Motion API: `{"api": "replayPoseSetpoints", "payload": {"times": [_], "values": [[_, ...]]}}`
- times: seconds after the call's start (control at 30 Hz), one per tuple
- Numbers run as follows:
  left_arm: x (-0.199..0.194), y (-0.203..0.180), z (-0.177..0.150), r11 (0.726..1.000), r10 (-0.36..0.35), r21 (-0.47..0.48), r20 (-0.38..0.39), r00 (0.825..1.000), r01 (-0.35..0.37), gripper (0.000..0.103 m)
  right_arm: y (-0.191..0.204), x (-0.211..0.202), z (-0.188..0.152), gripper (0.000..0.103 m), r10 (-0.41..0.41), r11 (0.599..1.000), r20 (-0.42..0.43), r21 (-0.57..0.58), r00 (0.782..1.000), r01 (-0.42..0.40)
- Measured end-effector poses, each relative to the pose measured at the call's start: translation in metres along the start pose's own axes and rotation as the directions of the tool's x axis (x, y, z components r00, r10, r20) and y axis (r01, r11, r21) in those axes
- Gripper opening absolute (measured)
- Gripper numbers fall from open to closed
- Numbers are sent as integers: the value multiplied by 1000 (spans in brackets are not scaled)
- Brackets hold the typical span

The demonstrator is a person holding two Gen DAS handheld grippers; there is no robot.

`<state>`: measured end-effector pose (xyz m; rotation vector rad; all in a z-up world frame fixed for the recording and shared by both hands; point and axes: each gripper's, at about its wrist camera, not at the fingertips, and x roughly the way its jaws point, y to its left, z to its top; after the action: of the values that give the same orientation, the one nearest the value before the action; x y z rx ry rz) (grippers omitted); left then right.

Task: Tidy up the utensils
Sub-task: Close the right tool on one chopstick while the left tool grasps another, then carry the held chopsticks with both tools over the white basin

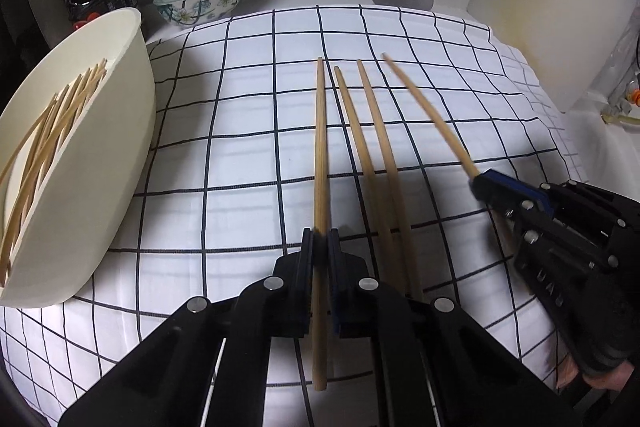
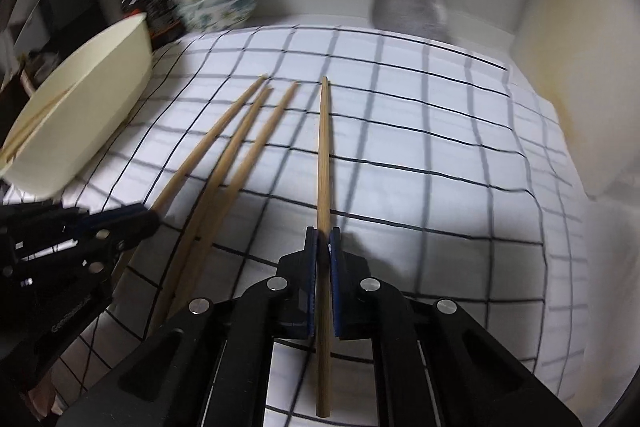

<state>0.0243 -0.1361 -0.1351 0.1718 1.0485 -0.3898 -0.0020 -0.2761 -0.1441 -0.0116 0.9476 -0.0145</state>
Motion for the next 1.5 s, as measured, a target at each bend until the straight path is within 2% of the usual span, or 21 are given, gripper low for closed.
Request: {"api": "replayPoseSetpoints", "payload": {"times": [0.17,0.37,0.57,0.73,0.87,1.03,1.2,1.33,1.5], "values": [[-19,4,4,1000,-23,0,15,1000,23,7,-14,-21,4,6,-6,996,28,92,1000,3],[-67,24,18,999,-45,-16,95,994,47,7,6,-60,22,6,26,993,86,110,996,-36],[-119,88,29,995,29,-102,161,987,-13,7,60,-82,54,6,121,990,125,57,985,-129],[-138,161,22,976,134,-190,149,980,-105,7,126,-79,86,6,230,973,125,-22,965,-229],[-135,207,15,959,185,-237,115,976,-154,7,168,-64,103,6,286,958,86,-39,954,-283],[-116,248,9,949,190,-266,58,980,-168,7,210,-35,116,6,317,948,22,-40,948,-316],[-95,262,8,951,171,-263,22,985,-160,8,236,-7,120,6,298,954,-51,-24,953,-300],[-85,265,12,957,170,-244,29,985,-158,8,242,10,119,6,281,959,-96,-9,955,-283],[-62,271,13,955,140,-261,-21,990,-140,8,247,19,125,6,260,965,-99,-18,960,-263]]}}
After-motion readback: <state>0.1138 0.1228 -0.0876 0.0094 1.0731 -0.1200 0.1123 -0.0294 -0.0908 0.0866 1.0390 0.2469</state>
